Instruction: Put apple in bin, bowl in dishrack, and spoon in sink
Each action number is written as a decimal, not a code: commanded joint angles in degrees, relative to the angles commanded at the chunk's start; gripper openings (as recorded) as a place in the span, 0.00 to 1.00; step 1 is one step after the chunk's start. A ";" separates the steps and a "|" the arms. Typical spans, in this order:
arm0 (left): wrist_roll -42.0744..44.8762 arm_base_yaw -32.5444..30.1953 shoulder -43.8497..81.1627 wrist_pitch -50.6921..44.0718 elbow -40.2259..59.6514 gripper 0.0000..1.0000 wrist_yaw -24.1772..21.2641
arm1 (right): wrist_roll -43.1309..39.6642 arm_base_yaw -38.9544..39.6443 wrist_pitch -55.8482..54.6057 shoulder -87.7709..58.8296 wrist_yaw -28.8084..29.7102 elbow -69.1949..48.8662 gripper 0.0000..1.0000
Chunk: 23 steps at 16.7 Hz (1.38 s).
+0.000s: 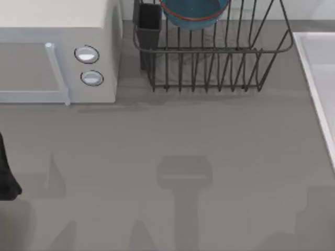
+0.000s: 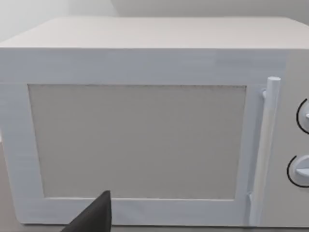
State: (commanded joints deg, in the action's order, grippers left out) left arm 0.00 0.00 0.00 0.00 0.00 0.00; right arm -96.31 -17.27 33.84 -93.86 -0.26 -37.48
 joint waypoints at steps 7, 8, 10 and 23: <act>0.00 0.00 0.00 0.00 0.00 1.00 0.00 | 0.00 0.00 0.00 0.00 0.00 0.00 0.10; 0.00 0.00 0.00 0.00 0.00 1.00 0.00 | 0.00 0.00 0.00 0.00 0.00 0.00 0.02; 0.00 0.00 0.00 0.00 0.00 1.00 0.00 | 0.00 0.00 0.00 0.00 0.00 0.00 0.00; 0.00 0.00 0.00 0.00 0.00 1.00 0.00 | 1.65 0.08 15.57 7.27 1.05 -8.35 0.00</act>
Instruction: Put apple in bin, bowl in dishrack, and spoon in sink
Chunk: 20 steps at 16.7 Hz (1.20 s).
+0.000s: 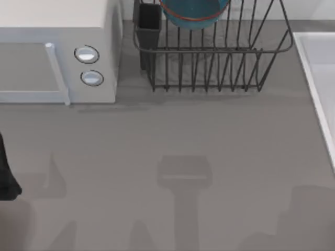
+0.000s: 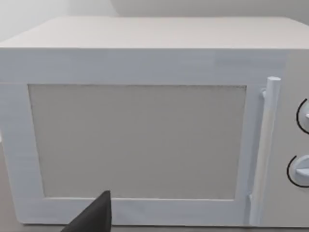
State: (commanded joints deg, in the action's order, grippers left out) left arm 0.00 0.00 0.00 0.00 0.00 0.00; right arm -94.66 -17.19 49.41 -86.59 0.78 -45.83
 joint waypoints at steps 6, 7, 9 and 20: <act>0.00 0.00 0.00 0.00 0.00 1.00 0.00 | 0.11 -0.09 15.40 6.05 0.01 -9.12 0.00; 0.00 0.00 0.00 0.00 0.00 1.00 0.00 | 0.21 -0.08 16.10 6.56 0.00 -9.69 0.00; 0.00 0.00 0.00 0.00 0.00 1.00 0.00 | 0.24 -0.08 16.21 6.65 0.00 -9.79 0.00; 0.00 0.00 0.00 0.00 0.00 1.00 0.00 | 0.76 1.46 23.43 -10.27 0.20 -30.58 0.00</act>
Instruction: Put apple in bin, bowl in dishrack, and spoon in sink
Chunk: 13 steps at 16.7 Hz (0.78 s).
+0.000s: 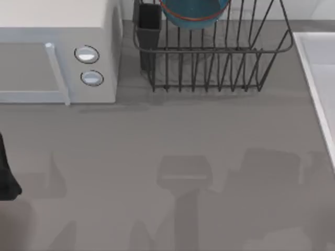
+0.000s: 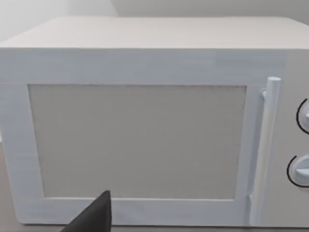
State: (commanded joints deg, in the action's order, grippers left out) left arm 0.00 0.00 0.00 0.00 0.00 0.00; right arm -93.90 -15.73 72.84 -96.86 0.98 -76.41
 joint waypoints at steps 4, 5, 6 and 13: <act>0.00 0.00 0.00 0.00 0.00 1.00 0.00 | 1.12 1.64 6.26 -14.77 0.11 -21.19 0.00; 0.00 0.00 0.00 0.00 0.00 1.00 0.00 | 1.55 2.13 7.86 -18.75 0.14 -26.50 0.00; 0.00 0.00 0.00 0.00 0.00 1.00 0.00 | 2.04 2.64 9.45 -22.68 0.17 -31.84 0.00; 0.00 0.00 0.00 0.00 0.00 1.00 0.00 | 6.65 6.16 18.69 -46.96 0.42 -67.65 0.00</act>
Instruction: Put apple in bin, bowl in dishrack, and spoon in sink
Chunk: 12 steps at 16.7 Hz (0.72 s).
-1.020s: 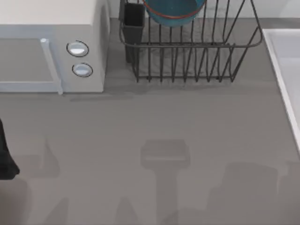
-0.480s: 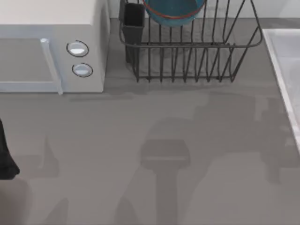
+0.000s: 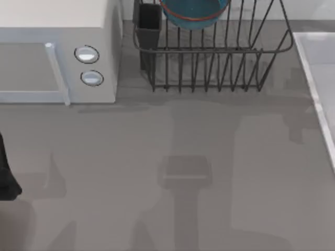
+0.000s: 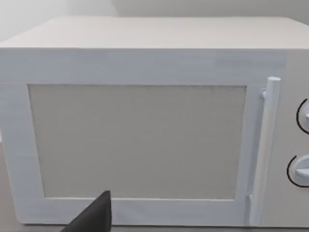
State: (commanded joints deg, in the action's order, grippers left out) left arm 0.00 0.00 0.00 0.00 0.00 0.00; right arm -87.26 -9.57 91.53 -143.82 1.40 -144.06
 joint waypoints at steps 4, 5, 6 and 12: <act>0.00 0.00 0.00 0.00 0.00 1.00 0.00 | 2.38 1.30 2.68 -8.11 0.12 -12.05 0.00; 0.00 0.00 0.00 0.00 0.00 1.00 0.00 | 2.79 1.49 2.99 -9.18 0.14 -13.65 0.00; 0.00 0.00 0.00 0.00 0.00 1.00 0.00 | 3.07 1.62 3.17 -9.84 0.15 -14.66 0.00; 0.00 0.00 0.00 0.00 0.00 1.00 0.00 | 3.23 1.32 3.06 -10.06 0.16 -14.80 0.00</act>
State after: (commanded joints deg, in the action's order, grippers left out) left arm 0.00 0.00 0.00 0.00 0.00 0.00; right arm -84.03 -8.25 94.59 -153.87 1.56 -158.86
